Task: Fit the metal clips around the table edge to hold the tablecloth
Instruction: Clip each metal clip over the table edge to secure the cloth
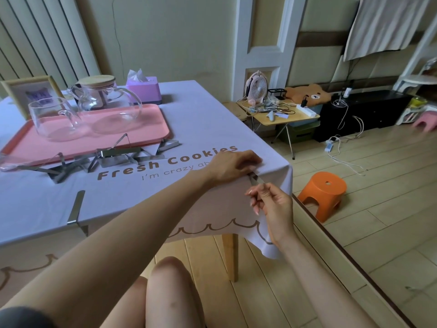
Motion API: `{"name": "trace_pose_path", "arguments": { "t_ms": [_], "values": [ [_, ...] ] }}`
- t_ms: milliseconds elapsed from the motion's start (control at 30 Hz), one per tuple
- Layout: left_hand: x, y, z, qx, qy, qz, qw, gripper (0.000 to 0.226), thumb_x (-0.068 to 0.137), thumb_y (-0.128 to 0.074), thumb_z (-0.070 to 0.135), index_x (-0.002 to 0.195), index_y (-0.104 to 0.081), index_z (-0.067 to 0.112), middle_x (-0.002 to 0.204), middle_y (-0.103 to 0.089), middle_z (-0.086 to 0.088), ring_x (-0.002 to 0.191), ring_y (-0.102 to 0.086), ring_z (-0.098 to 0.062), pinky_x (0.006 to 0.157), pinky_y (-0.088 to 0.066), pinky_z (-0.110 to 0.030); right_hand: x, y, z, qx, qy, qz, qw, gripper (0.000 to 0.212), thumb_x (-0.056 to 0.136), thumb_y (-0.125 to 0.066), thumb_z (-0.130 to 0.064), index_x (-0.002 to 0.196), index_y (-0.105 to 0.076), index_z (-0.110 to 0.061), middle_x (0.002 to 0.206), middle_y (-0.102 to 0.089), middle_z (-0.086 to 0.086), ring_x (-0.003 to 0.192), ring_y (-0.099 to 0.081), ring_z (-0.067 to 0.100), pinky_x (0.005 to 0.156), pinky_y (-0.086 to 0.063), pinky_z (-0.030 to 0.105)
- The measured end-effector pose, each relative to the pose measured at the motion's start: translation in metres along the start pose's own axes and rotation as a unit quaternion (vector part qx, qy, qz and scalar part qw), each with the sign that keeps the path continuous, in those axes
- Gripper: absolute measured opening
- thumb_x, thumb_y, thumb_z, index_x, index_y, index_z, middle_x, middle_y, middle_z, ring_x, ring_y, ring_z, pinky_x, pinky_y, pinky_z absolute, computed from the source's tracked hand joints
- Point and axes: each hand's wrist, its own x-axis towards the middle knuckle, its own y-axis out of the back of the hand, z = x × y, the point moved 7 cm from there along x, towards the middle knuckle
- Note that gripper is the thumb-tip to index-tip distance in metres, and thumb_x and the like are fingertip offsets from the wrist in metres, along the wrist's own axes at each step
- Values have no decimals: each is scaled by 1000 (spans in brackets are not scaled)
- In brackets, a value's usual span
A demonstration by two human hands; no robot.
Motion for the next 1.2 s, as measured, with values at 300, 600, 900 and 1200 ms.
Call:
{"name": "trace_pose_path", "arguments": {
  "t_ms": [300,600,900,1200],
  "values": [
    [-3,-2,2,-3,-17,2,1000,37,95,-49,31,131,-52,22,134,-55,5,119,-52,-16,90,-36,-22,-8,16,7,69,-21,140,988,8,94,-50,-4,95,-58,-7,78,-65,16,69,-68,30,64,-58,36],
    [-3,-3,0,-5,-11,-5,1000,40,93,-52,34,131,-51,22,133,-56,3,119,-52,-17,95,-40,-28,20,8,14,42,-160,3,986,12,91,-54,-12,93,-66,-9,82,-68,6,78,-65,18,65,-55,27],
    [0,-3,-1,-2,-15,-11,1000,37,94,-51,33,130,-53,23,132,-56,4,117,-54,-17,95,-42,-29,19,6,21,53,-172,-11,984,15,89,-54,0,87,-66,-7,71,-69,8,66,-60,15,58,-50,21],
    [-2,-3,0,2,-12,-26,1000,57,82,-38,52,130,-53,25,135,-54,6,119,-53,-16,96,-41,-31,7,13,37,65,-256,42,964,5,83,-61,0,81,-65,-3,59,-64,8,49,-55,10,43,-45,19]
  ]
}}
